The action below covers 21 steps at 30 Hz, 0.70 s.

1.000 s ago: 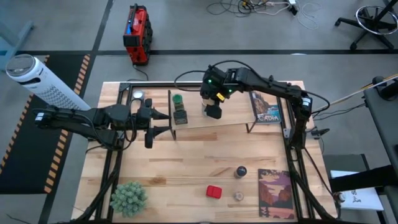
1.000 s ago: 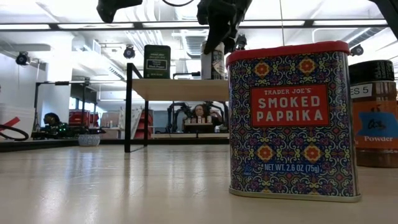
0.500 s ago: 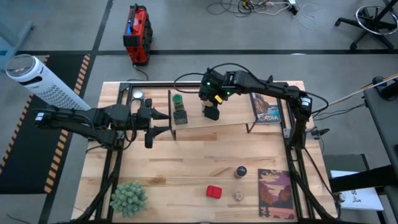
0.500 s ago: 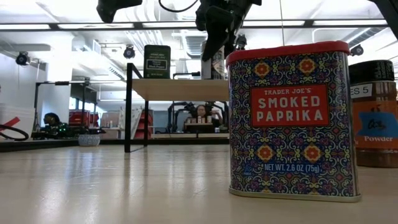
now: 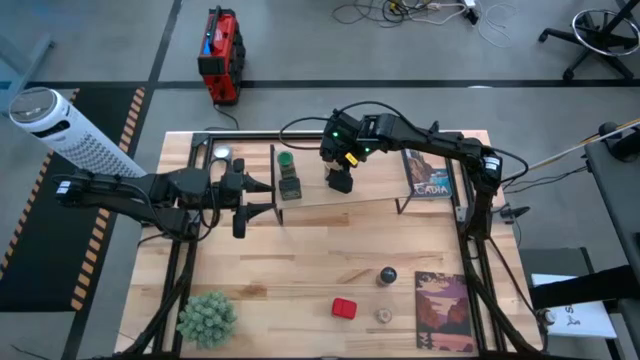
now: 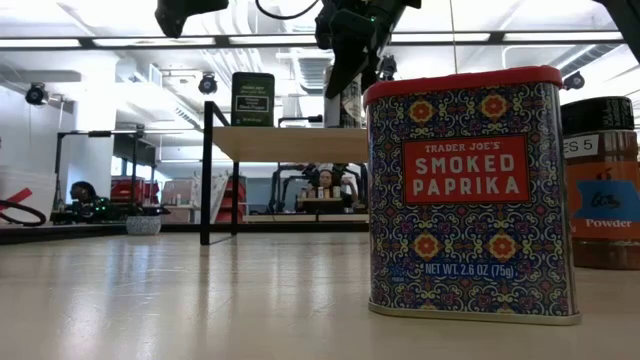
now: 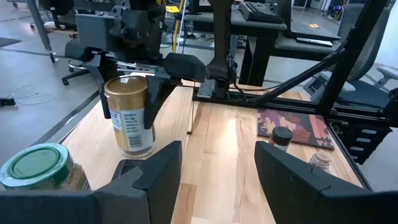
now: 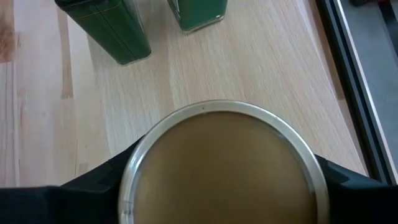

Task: Shelf spices
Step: Remove the gold seasoning bottle from the shelf

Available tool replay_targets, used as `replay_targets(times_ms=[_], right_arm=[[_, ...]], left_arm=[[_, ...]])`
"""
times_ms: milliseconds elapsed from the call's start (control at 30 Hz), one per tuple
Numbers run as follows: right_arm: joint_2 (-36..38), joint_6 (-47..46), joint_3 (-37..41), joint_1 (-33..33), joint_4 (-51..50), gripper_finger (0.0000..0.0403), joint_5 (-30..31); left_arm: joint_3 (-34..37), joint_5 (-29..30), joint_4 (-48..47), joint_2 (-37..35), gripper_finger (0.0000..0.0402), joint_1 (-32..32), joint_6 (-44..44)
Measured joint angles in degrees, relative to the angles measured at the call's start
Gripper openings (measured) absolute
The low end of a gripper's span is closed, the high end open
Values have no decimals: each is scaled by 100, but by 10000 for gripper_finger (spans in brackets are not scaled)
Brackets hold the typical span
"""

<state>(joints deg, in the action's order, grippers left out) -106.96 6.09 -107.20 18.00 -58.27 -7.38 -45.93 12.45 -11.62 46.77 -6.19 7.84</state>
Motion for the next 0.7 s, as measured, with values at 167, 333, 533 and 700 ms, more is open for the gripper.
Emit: replay_targets(times_ms=[167, 333, 533, 700], right_arm=[[2, 0, 0, 0, -12, 261, -2], [36, 40, -1, 0, -71, 261, -11], [55, 82, -340, 0, -626, 261, -9], [63, 43, -654, -24, -870, 261, -7]], left_arm=[[0, -2, -7, 1, 192, -7, 22], [22, -4, -21, 2, 192, -9, 22], [24, -6, -20, 2, 192, -9, 23], [33, -95, -22, 2, 192, -9, 73]])
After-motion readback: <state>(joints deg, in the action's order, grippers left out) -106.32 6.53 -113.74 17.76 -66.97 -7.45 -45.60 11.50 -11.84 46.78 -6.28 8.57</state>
